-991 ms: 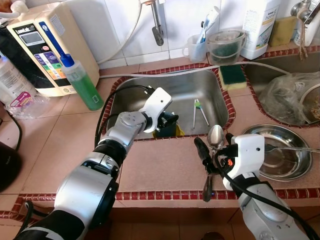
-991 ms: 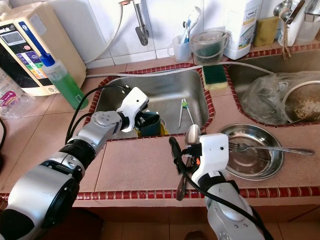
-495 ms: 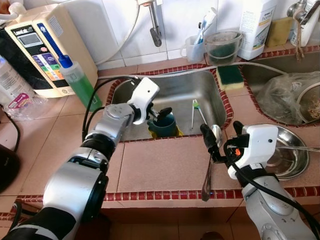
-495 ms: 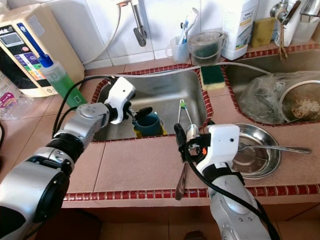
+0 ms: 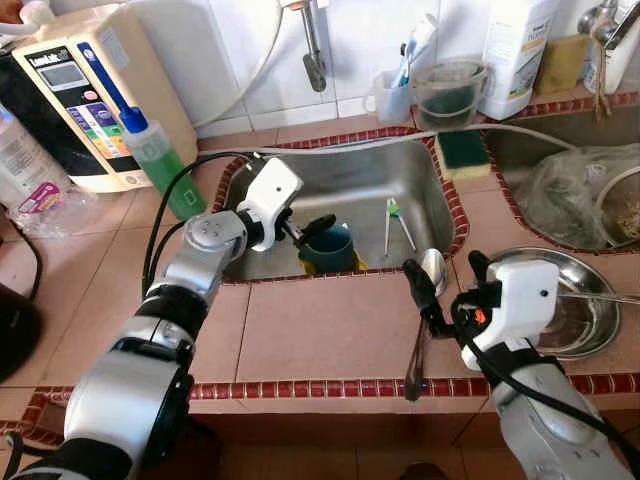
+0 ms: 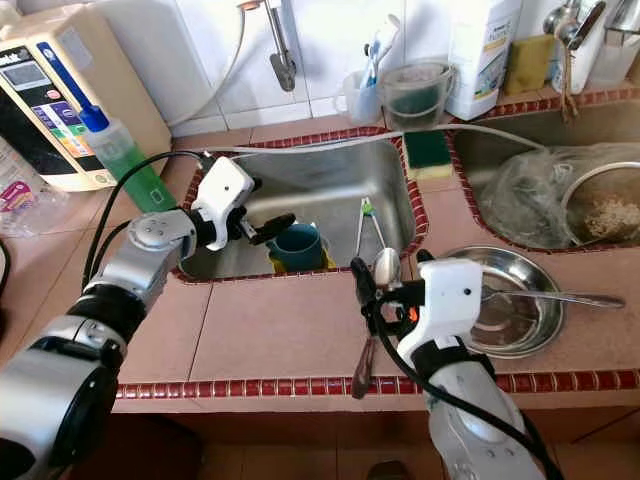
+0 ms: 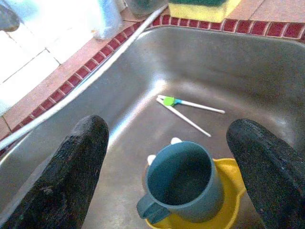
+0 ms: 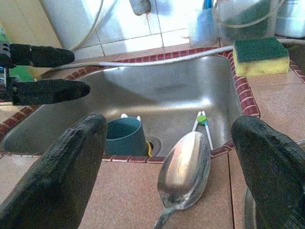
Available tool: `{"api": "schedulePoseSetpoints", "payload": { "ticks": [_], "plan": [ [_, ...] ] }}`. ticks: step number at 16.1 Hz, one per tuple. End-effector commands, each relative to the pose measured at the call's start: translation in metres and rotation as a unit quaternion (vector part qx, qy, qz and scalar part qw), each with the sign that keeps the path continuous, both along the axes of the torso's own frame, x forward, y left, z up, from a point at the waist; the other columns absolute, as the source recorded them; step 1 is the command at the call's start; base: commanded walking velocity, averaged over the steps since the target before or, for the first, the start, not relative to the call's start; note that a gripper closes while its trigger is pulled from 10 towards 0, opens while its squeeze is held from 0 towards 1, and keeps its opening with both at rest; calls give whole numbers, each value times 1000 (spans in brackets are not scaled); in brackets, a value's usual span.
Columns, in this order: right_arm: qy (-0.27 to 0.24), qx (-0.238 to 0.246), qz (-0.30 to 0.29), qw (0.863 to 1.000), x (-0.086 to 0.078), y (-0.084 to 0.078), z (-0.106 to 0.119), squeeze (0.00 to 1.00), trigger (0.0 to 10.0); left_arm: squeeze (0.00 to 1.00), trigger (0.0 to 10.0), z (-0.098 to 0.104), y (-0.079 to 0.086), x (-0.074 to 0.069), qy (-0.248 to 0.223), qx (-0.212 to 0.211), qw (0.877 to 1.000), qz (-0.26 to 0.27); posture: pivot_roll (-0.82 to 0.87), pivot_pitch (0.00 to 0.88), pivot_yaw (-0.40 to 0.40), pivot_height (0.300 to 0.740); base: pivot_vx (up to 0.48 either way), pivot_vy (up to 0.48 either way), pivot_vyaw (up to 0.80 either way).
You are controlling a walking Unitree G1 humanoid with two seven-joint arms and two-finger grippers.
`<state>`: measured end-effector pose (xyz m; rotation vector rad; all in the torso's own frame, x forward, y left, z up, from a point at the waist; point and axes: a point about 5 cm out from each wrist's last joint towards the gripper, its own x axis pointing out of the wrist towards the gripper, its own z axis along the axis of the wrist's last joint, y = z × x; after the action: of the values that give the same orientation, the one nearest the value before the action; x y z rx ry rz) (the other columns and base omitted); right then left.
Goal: Kitchen organization
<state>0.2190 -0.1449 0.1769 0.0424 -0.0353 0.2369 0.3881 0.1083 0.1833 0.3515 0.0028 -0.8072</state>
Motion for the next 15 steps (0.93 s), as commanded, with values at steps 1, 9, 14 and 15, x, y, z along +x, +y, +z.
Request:
{"api": "schedulePoseSetpoints", "payload": {
  "ticks": [1, 9, 14, 15],
  "plan": [
    [-15, 4, 13, 1000, -5, 3, 5, 0, 10000, 0, 10000, 0, 13, -2, 12, -17, 1000, 1, -372, 94, 204, 736, 0, 0, 0],
    [-60, -56, 60, 995, -22, 8, 7, 0, 10000, 0, 10000, 2, 28, -21, -7, -136, 990, 25, -365, 90, 189, 736, 0, 0, 0],
    [-70, -64, 75, 993, -20, 10, 5, 0, 10000, 0, 10000, 1, 31, -29, -9, -162, 986, 41, -350, 76, 168, 736, 0, -331, 0],
    [-72, -65, 76, 992, -19, 10, 5, 0, 10000, 0, 10000, 2, 32, -30, -6, -168, 985, 43, -348, 74, 165, 736, 0, -480, 0]
  ]
}}
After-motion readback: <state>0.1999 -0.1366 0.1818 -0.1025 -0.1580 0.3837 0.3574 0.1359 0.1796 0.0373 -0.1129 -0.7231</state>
